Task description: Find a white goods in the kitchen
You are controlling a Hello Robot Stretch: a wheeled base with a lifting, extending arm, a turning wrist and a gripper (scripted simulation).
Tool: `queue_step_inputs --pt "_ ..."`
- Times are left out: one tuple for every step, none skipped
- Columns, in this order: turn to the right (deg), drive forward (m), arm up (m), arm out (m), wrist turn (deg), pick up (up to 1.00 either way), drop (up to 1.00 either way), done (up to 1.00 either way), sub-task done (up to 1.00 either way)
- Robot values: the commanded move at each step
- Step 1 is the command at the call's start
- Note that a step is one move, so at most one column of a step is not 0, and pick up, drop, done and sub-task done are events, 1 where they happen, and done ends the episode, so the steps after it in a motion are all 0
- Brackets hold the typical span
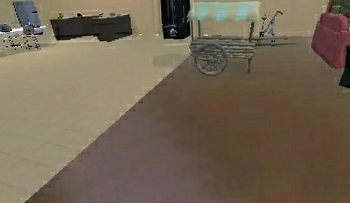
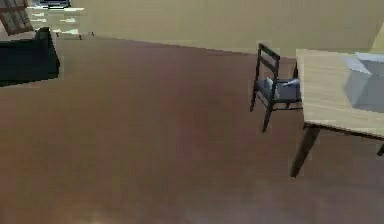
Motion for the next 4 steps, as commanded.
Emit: queue_step_inputs --pt "0.0 1.00 0.00 0.00 0.0 0.00 0.00 0.00 0.00" --pt "0.0 1.00 0.00 0.00 0.0 0.00 0.00 0.00 0.00" --pt "0.0 1.00 0.00 0.00 0.0 0.00 0.00 0.00 0.00" --pt "-3.0 0.00 0.00 0.00 0.0 0.00 0.00 0.00 0.00"
